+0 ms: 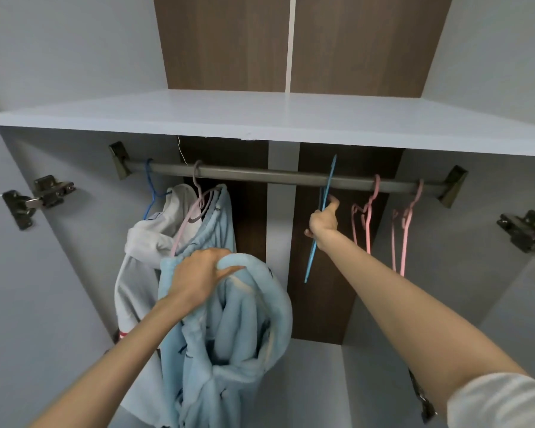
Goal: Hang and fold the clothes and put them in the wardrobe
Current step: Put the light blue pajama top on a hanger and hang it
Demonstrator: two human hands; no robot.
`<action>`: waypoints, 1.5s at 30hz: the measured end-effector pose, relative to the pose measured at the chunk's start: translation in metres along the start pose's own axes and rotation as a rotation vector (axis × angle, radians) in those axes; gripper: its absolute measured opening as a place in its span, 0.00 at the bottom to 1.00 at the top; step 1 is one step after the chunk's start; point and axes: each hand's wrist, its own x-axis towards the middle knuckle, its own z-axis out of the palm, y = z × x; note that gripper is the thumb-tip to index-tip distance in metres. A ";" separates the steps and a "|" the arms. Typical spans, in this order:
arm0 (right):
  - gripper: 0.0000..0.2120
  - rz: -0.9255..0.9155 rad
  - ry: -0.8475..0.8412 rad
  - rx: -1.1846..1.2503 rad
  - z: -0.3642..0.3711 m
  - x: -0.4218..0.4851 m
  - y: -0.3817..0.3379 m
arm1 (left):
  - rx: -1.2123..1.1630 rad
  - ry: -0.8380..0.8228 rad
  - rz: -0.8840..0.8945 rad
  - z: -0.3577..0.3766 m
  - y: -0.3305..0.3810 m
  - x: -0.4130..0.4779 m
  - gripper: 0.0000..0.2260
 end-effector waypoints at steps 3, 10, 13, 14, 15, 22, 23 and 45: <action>0.28 -0.028 -0.013 -0.019 -0.008 -0.006 -0.005 | 0.005 0.025 -0.020 -0.001 -0.002 0.001 0.18; 0.22 -0.017 -0.122 -0.061 -0.032 -0.046 -0.002 | -0.002 0.032 -0.038 -0.010 0.000 -0.012 0.16; 0.19 -0.020 -0.188 -0.103 -0.046 -0.076 -0.002 | -0.045 0.025 -0.041 -0.015 0.008 -0.028 0.14; 0.19 -0.026 -0.209 -0.134 -0.051 -0.088 -0.002 | -0.056 0.018 -0.053 -0.017 0.010 -0.035 0.13; 0.19 -0.038 -0.221 -0.167 -0.056 -0.101 0.000 | -0.066 0.012 -0.066 -0.020 0.012 -0.043 0.12; 0.19 -0.213 -0.191 -0.245 -0.088 -0.218 0.015 | -0.145 0.029 -0.074 -0.041 0.024 -0.119 0.14; 0.19 -0.223 -0.212 -0.239 -0.092 -0.236 0.017 | -0.148 0.028 -0.078 -0.045 0.026 -0.130 0.14; 0.05 -0.183 -0.029 -0.348 -0.156 -0.519 0.049 | -0.147 -0.122 -0.004 -0.105 0.061 -0.320 0.16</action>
